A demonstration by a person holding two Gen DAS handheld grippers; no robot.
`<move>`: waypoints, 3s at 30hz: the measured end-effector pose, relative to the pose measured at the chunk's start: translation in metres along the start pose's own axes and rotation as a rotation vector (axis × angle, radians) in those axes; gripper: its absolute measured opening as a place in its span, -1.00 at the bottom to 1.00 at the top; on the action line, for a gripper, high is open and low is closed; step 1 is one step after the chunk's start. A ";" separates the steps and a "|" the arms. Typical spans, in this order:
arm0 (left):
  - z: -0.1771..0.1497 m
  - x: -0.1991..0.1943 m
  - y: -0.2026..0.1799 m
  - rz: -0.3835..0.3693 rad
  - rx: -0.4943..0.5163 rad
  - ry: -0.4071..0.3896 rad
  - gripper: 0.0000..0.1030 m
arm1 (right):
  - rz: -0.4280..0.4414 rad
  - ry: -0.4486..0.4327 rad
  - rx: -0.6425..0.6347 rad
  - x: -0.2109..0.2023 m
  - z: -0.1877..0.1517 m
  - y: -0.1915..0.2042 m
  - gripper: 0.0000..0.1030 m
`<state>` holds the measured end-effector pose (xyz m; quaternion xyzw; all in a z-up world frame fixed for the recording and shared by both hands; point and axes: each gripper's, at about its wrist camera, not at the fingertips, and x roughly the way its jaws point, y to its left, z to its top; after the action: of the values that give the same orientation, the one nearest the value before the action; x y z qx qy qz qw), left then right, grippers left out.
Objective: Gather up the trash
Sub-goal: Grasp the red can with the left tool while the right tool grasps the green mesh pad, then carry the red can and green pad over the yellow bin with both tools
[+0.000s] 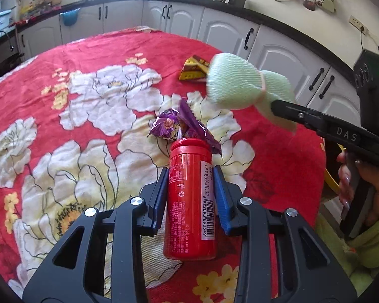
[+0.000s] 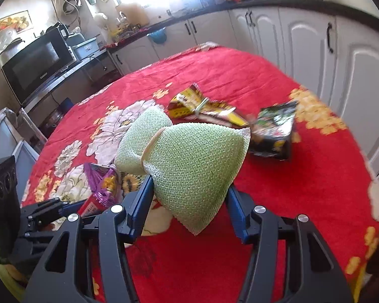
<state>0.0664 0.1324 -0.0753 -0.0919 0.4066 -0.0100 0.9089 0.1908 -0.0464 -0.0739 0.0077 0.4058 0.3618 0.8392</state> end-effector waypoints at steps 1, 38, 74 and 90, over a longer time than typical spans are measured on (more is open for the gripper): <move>0.002 -0.002 0.002 -0.006 -0.009 -0.007 -0.47 | -0.014 -0.015 -0.008 -0.005 -0.001 0.000 0.03; 0.043 -0.023 -0.119 -0.144 0.111 -0.179 -0.47 | -0.178 -0.207 0.081 -0.138 -0.031 -0.084 0.03; 0.049 0.008 -0.231 -0.287 0.231 -0.161 -0.47 | -0.364 -0.310 0.260 -0.232 -0.088 -0.183 0.03; 0.033 0.021 -0.267 -0.322 0.306 -0.122 -0.47 | -0.414 -0.305 0.319 -0.247 -0.113 -0.207 0.04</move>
<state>0.1201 -0.1265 -0.0229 -0.0170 0.3249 -0.2110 0.9218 0.1369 -0.3817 -0.0462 0.1105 0.3197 0.1093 0.9347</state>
